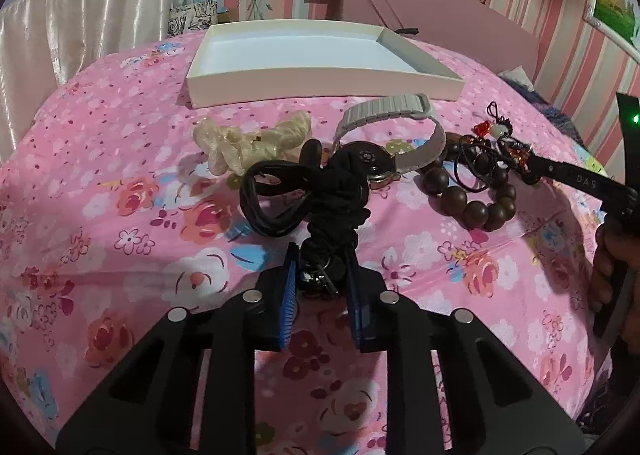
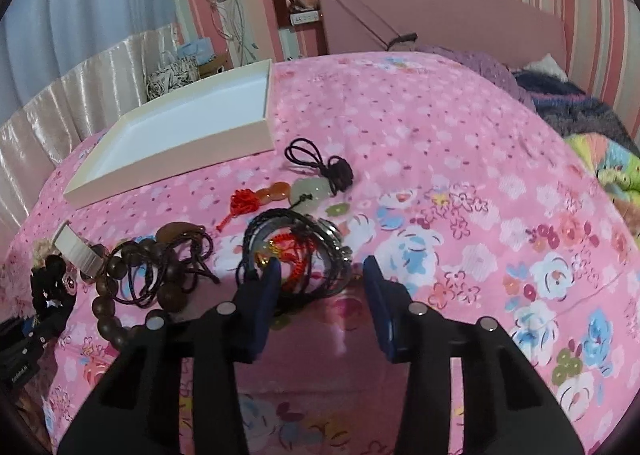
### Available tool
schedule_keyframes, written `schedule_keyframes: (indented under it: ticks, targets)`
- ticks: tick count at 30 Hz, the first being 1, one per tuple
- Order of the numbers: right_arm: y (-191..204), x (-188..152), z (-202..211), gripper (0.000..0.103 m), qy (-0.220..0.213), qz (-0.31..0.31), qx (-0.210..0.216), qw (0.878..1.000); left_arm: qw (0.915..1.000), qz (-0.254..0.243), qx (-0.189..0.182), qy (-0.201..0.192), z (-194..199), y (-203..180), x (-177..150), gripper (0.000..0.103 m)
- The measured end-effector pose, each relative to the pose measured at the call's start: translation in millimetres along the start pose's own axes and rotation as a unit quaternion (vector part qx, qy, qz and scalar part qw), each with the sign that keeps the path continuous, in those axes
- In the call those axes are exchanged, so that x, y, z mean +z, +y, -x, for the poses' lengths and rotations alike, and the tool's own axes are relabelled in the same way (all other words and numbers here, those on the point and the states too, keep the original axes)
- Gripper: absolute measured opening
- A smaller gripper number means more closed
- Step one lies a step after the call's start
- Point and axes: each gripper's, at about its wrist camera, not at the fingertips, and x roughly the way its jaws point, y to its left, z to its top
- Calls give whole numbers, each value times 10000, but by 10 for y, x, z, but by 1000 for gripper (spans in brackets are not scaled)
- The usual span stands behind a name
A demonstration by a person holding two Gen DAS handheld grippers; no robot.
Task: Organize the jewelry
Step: 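Grasp the black scrunchie with the left gripper while the right gripper grasps the black braided bracelet, then carry the black scrunchie and braided bracelet with both grippers over the white tray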
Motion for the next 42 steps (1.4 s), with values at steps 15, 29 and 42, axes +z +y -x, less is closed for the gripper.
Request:
schedule_keyframes:
  ticks: [15, 29, 42]
  targets:
    - [-49, -32, 296, 11, -354, 33, 245, 9991, 9986, 72, -229, -476, 311, 113, -21, 18]
    - [60, 110, 701, 11, -991, 177, 500, 9937, 9935, 92, -406, -1063, 845, 189, 7, 18]
    - [127, 340, 964, 11, -1489, 236, 628, 9866, 9866, 46, -439, -1570, 1169, 392, 334, 18]
